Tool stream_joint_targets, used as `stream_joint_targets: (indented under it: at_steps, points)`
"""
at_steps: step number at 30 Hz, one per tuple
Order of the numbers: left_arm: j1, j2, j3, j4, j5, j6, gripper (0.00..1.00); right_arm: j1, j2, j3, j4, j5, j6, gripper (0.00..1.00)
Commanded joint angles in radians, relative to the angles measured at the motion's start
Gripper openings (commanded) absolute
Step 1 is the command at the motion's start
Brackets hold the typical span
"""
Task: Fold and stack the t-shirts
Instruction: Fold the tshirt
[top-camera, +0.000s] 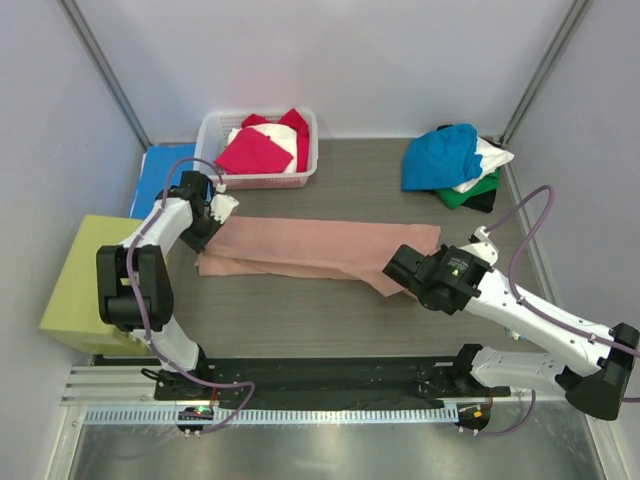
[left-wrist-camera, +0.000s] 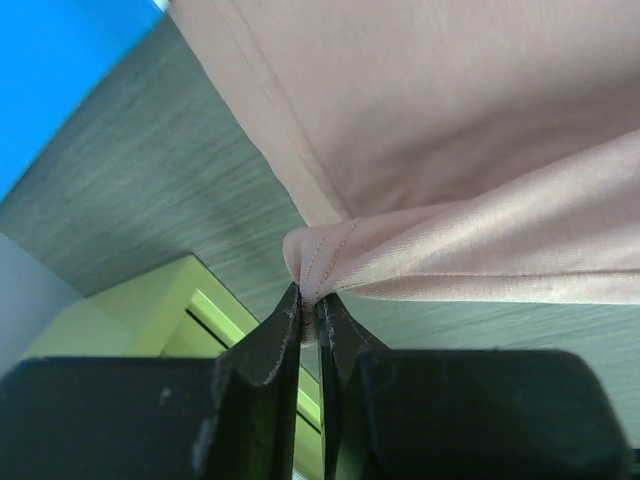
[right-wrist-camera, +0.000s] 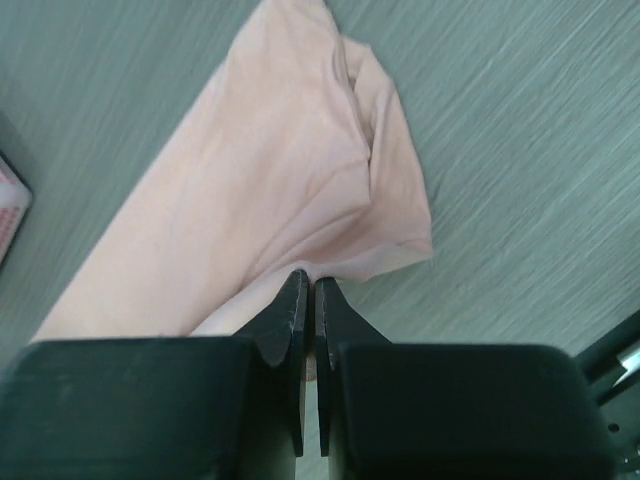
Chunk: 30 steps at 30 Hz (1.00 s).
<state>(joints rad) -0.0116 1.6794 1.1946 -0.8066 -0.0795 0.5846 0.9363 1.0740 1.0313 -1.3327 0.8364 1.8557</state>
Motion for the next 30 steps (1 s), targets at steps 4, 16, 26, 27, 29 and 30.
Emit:
stream_joint_targets:
  at_steps: [4, 16, 26, 27, 29, 30]
  points:
    - [0.009, 0.035, 0.063, 0.027, -0.022, 0.006, 0.09, -0.137, 0.024, 0.081, -0.076, 0.141, -0.202, 0.01]
    - [0.009, 0.083, 0.089, 0.072, -0.013, -0.012, 0.09, -0.398, 0.153, 0.036, 0.263, 0.041, -0.519, 0.01]
    - [0.007, 0.207, 0.213, 0.096, -0.02, -0.051, 0.09, -0.488, 0.297, 0.018, 0.46, -0.028, -0.648, 0.01]
    - [0.009, 0.223, 0.226, 0.096, -0.023, -0.058, 0.12, -0.494, 0.306, 0.018, 0.478, -0.036, -0.661, 0.01]
    - [0.009, 0.262, 0.256, 0.096, -0.02, -0.081, 0.28, -0.504, 0.334, 0.021, 0.529, -0.049, -0.693, 0.01]
    - [0.007, 0.27, 0.261, 0.099, -0.017, -0.088, 0.33, -0.511, 0.366, 0.024, 0.541, -0.052, -0.702, 0.01]
